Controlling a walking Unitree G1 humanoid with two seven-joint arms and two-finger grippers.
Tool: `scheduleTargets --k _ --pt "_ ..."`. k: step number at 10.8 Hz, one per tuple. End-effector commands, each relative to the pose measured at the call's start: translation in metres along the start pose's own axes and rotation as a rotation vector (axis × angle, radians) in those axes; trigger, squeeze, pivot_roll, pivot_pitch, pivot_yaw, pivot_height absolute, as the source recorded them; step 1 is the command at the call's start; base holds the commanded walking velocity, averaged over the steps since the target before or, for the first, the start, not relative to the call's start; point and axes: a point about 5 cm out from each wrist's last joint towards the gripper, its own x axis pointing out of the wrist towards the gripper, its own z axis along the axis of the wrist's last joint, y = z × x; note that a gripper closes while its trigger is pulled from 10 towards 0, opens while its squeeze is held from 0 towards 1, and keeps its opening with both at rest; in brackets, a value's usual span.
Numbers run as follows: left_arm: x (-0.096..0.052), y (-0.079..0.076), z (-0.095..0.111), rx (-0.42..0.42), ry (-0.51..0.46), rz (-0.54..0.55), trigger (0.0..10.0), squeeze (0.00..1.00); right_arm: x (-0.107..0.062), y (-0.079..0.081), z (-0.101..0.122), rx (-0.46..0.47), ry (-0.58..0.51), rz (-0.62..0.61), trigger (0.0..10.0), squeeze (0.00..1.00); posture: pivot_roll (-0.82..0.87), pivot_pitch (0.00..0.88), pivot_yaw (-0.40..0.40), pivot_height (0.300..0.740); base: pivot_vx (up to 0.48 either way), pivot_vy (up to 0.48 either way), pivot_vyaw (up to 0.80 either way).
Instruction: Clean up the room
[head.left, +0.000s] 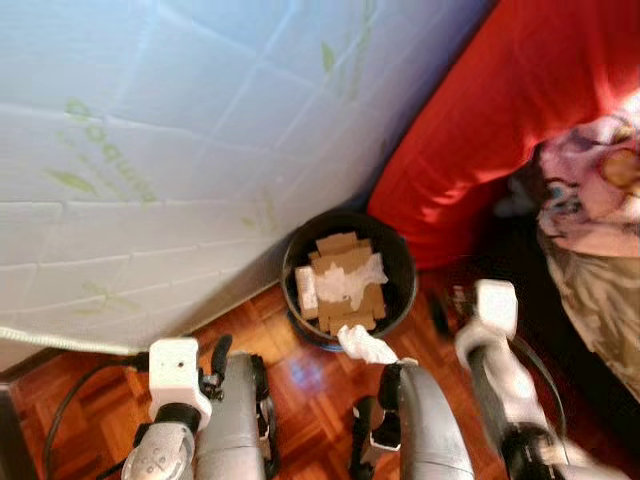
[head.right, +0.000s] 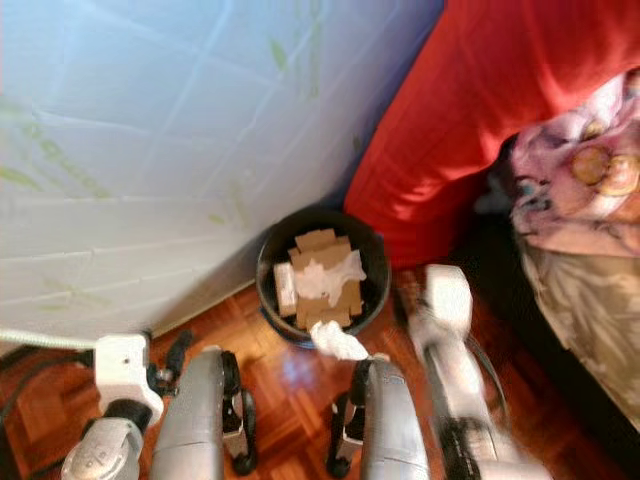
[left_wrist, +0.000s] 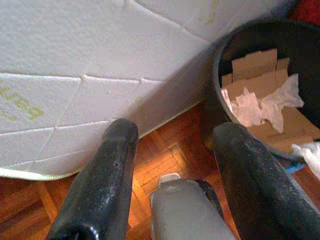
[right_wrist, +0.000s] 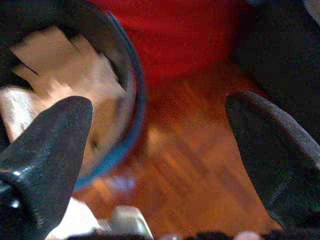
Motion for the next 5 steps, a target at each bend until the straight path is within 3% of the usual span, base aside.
scheduleTargets --k 1,3,5 --pt "-0.001 0.005 -0.018 -0.009 0.058 -0.003 10.0 0.0 -0.012 -0.01 -0.021 0.019 0.053 -0.046 10.0 0.0 0.22 0.257 -0.065 0.665 0.0 0.0 0.0" --pt "0.008 0.008 -0.034 -0.004 0.105 -0.025 10.0 0.0 -0.026 -0.015 -0.045 0.029 0.119 -0.075 10.0 0.0 0.19 0.182 -0.05 0.695 0.0 0.0 0.0" --pt "0.016 0.013 -0.072 0.001 0.24 -0.039 10.0 0.0 -0.032 -0.011 -0.059 0.045 0.182 -0.09 10.0 0.0 0.17 0.109 -0.035 0.73 0.0 0.0 0.0"
